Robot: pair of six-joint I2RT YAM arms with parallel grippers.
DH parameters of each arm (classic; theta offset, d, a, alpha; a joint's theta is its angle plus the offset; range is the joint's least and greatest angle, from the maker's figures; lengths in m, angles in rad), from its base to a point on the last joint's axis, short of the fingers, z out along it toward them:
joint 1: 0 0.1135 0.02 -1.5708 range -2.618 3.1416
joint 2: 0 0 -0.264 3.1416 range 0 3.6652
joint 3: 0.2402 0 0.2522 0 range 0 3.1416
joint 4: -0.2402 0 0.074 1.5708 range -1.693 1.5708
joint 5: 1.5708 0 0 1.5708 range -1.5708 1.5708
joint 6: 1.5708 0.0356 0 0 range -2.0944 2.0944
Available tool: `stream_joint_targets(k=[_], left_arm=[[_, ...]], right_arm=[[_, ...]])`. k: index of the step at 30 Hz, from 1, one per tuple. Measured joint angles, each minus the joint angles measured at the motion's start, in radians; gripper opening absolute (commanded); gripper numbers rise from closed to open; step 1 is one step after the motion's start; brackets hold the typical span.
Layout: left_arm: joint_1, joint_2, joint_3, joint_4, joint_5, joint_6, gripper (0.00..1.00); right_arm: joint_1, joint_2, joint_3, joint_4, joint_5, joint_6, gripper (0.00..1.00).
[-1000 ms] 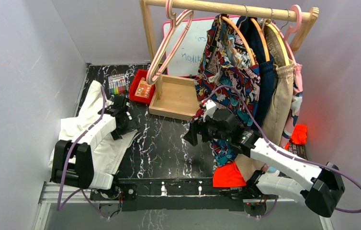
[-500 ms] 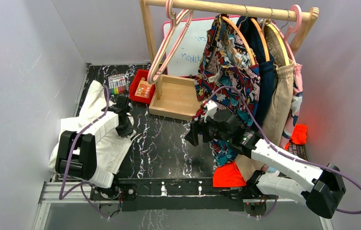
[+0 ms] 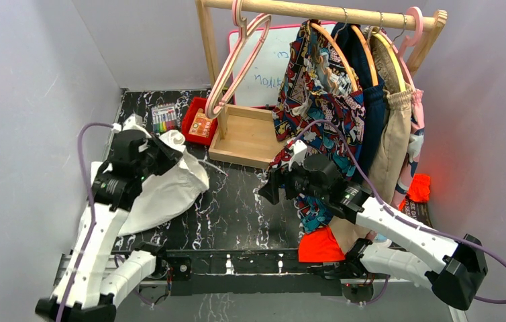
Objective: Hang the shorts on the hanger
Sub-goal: Adjust the shorts at the center of the board.
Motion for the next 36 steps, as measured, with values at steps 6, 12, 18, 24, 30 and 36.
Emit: stream_joint_targets(k=[6, 12, 18, 24, 30, 36], left_arm=[[-0.004, -0.126, 0.043, -0.008, 0.187, -0.109, 0.00], [-0.006, -0.190, -0.034, 0.018, 0.281, -0.166, 0.00], [-0.006, -0.221, -0.224, 0.030, 0.301, -0.197, 0.00], [-0.006, -0.216, -0.243, 0.031, 0.286, -0.191, 0.00], [-0.006, -0.228, -0.230, 0.028, 0.244, -0.169, 0.00], [-0.006, -0.256, -0.230, 0.012, 0.223, -0.164, 0.00]], right_arm=[[0.000, -0.012, 0.000, 0.049, -0.053, 0.024, 0.98], [0.000, 0.000, 0.000, 0.090, -0.079, 0.077, 0.98], [0.000, 0.034, 0.000, 0.125, -0.114, 0.105, 0.98], [0.045, 0.153, 0.000, 0.133, -0.136, 0.137, 0.96], [0.174, 0.293, 0.008, 0.183, -0.096, 0.209, 0.85], [0.195, 0.388, 0.005, 0.254, -0.054, 0.376, 0.75]])
